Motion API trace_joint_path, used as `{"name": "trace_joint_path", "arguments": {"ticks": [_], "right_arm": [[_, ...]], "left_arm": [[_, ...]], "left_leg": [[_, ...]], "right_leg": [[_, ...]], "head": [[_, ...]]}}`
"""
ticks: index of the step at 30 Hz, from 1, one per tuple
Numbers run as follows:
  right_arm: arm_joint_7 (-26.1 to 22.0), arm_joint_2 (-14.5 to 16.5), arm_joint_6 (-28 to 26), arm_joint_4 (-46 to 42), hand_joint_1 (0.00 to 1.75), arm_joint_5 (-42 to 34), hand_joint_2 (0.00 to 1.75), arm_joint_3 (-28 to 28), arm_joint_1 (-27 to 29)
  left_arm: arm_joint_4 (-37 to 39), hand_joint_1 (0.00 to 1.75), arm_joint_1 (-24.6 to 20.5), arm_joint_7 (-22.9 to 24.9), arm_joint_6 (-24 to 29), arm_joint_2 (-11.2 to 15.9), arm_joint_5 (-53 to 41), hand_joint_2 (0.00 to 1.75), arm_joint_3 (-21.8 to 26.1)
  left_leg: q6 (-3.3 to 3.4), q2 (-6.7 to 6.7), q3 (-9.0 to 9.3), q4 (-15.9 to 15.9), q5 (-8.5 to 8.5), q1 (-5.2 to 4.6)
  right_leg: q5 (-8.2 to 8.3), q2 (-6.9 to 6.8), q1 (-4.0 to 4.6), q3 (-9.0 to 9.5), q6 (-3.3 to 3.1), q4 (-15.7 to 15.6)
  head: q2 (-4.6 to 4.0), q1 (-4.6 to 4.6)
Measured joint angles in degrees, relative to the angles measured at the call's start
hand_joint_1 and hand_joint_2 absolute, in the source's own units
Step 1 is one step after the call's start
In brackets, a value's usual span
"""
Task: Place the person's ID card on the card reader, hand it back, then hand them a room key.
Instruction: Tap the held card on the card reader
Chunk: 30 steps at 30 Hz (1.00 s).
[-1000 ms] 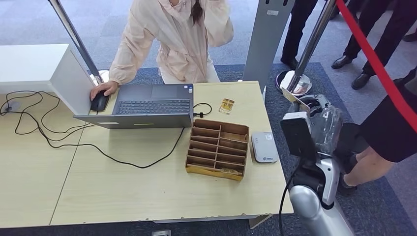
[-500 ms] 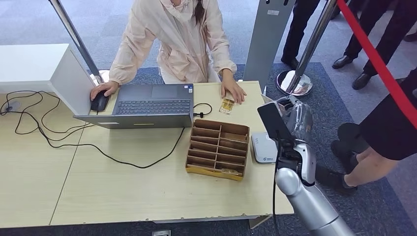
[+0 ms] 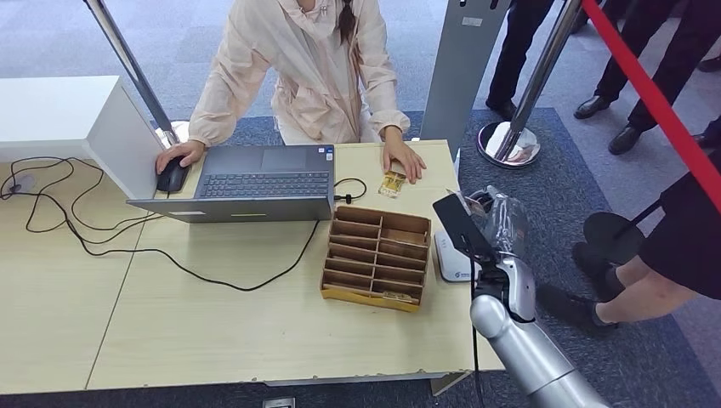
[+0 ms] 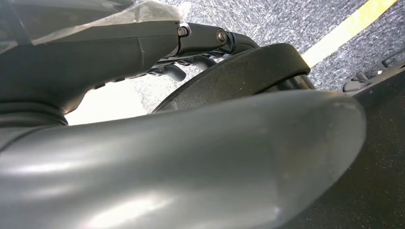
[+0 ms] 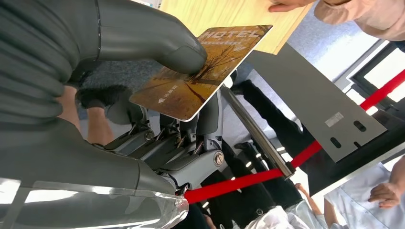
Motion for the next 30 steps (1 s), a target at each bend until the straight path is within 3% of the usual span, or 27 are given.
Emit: {"name": "trace_joint_path", "arguments": {"ticks": [30], "right_arm": [[-0.8,-0.3,-0.1,4.7,1.42,2.3,1.75,-6.4,5.6]], "left_arm": [[0.0,0.00,0.0,0.0,0.0,0.0,0.0,0.00,0.0]], "left_leg": [[0.00,0.00,0.01,0.0,0.00,0.00]], "right_leg": [[0.00,0.00,0.00,-0.01,0.00,0.0]], "head": [[0.00,0.00]]}}
